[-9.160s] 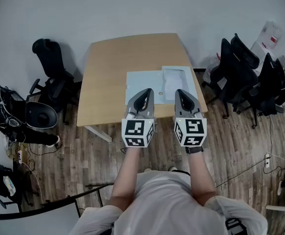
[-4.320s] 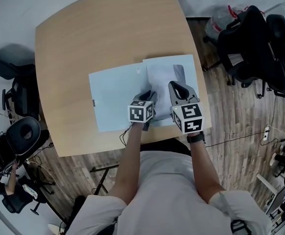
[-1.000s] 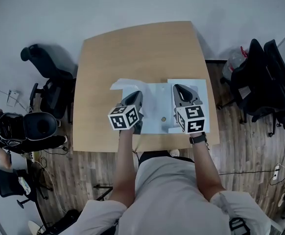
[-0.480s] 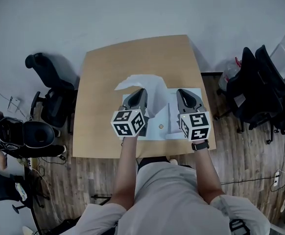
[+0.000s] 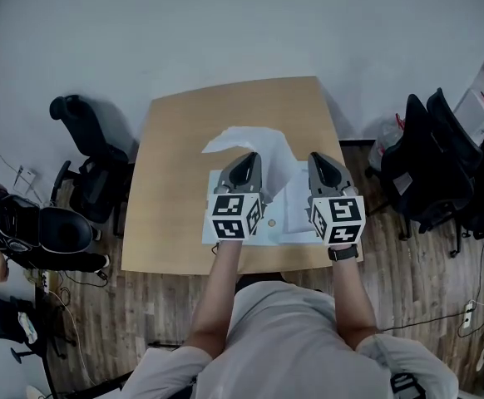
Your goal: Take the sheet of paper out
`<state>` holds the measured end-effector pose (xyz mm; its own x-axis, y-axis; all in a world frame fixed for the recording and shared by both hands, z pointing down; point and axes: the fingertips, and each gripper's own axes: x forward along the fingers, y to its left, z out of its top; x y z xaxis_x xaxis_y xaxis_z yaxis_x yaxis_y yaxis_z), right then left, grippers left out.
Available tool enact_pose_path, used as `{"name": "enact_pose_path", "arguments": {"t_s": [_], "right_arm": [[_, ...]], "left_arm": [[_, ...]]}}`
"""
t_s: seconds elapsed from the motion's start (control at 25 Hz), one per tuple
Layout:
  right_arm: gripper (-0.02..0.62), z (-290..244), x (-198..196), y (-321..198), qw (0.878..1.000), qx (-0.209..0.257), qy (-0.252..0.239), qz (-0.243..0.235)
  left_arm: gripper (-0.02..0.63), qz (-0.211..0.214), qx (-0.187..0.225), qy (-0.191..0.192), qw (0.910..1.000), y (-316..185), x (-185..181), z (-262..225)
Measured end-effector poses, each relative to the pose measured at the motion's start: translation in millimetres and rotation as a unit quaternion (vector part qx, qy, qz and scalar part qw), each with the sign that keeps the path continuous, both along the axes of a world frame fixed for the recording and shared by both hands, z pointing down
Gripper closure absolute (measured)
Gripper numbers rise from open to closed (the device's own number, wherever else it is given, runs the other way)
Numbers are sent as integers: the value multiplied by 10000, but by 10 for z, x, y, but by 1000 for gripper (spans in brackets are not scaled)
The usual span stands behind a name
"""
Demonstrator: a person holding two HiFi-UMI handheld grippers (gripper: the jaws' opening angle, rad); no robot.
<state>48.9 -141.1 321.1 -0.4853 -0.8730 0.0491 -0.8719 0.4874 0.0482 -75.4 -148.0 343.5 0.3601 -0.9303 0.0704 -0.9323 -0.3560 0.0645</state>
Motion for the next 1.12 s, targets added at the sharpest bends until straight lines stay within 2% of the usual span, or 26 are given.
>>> {"name": "enact_pose_path", "arguments": {"t_s": [0.2, 0.4, 0.64, 1.12], "right_arm": [[583, -60, 78, 79, 9997, 126, 173, 71], [583, -85, 140, 149, 9997, 167, 124, 128], [583, -72, 229, 189, 9995, 163, -29, 256], [583, 256, 486, 195, 9985, -184, -95, 508]], "left_arm": [[595, -35, 190, -49, 9998, 35, 66, -143], [595, 87, 243, 31, 9997, 108, 143, -211], [595, 169, 269, -130, 9994, 175, 206, -237], [595, 303, -114, -372, 9988, 273, 373, 124]]}}
